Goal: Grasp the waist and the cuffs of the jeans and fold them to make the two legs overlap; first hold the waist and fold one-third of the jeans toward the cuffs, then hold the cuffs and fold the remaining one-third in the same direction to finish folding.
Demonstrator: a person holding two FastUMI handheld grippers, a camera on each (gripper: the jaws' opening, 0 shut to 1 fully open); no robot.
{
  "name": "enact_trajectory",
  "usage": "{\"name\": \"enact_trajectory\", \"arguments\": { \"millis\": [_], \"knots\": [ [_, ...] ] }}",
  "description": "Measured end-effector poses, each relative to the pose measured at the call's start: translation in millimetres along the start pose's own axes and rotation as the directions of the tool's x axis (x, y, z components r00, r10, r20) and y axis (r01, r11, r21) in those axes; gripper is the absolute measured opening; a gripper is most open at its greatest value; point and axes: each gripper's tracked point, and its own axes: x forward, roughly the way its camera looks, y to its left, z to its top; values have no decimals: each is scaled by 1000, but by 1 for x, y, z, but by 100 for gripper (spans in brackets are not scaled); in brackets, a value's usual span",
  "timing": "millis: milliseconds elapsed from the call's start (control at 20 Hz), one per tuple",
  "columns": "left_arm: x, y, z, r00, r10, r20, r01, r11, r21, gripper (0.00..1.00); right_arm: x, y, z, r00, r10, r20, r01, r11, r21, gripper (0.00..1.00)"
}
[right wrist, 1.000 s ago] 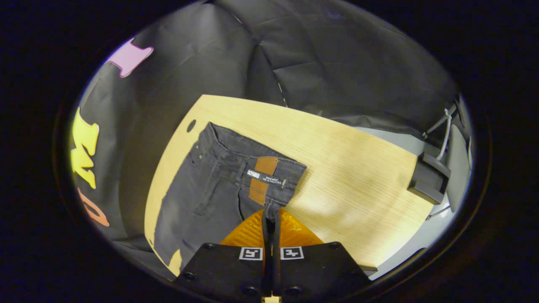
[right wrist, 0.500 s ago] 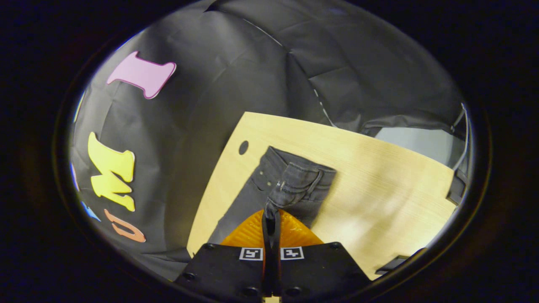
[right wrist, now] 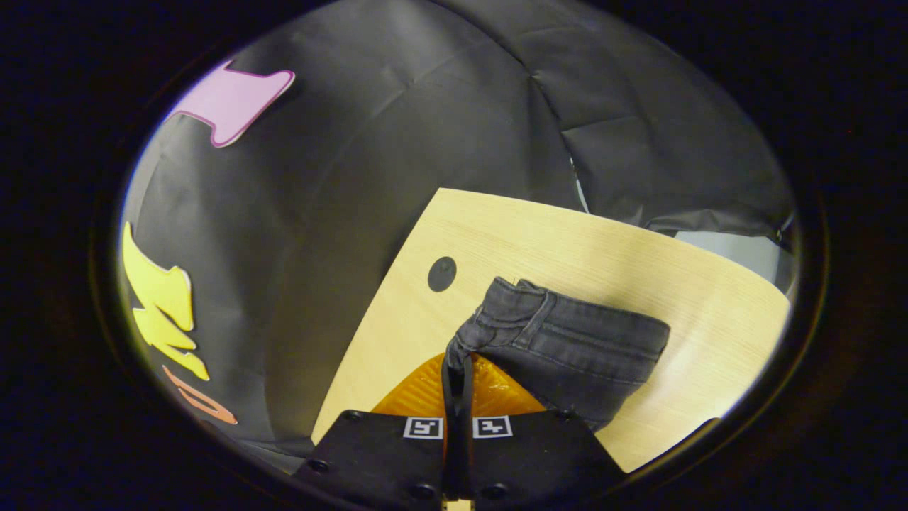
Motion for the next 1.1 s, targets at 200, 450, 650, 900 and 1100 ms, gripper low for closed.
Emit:
{"name": "enact_trajectory", "arguments": {
  "millis": [200, 450, 650, 900, 1100],
  "knots": [
    [49, 4, 4, 996, 93, -11, -93, 994, 53, 4, 31, -10, 0, 999, -43, -12, 43, 999, 31, 0],
    [68, 19, 9, 993, 116, -19, -115, 992, 53, 4, 46, -18, -2, 997, -74, -12, 74, 997, 32, 0],
    [59, 17, 13, 997, 75, -24, -70, 985, 159, 13, 54, -17, -5, 997, -74, -1, 74, 996, 44, 2],
    [15, -7, 25, 999, 44, -5, -38, 918, 394, 99, 57, 4, -18, 1000, -30, 2, 30, 999, -20, 83],
    [-35, -17, 41, 998, 52, 20, -55, 855, 515, 99, 47, 22, -30, 1000, -13, 12, 14, 990, -141, 82]
  ]
}}
